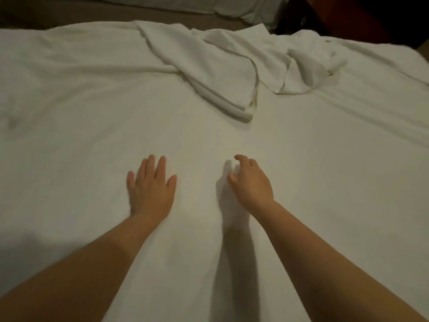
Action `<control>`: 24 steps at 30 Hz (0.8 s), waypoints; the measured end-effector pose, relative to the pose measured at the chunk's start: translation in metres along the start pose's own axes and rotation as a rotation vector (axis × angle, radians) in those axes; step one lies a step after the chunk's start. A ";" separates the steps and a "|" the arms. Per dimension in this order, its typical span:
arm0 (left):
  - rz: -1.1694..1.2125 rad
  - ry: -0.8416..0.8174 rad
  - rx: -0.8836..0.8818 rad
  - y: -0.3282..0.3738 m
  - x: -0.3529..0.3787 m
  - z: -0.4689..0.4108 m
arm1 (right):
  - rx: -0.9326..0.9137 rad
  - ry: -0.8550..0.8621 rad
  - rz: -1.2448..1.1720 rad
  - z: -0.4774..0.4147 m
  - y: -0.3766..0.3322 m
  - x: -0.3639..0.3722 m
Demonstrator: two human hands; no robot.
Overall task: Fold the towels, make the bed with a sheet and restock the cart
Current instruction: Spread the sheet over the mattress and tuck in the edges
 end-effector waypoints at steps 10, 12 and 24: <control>-0.006 0.359 0.064 -0.016 0.043 -0.004 | 0.329 0.311 -0.703 -0.160 0.005 -0.011; -0.002 0.360 0.059 -0.015 0.044 -0.005 | 0.340 0.294 -0.637 -0.168 0.002 -0.012; 0.069 0.211 0.022 -0.013 0.026 -0.003 | 0.197 0.334 -0.625 -0.042 -0.009 0.011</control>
Point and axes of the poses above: each hand's wrist, its own z-axis away from the middle knuckle, its own x-axis out of the palm, y = z × x, the point moved 5 cm from there along -z, towards the middle knuckle, and after that the axes turned 1 degree about x, right-handed, at the moved point
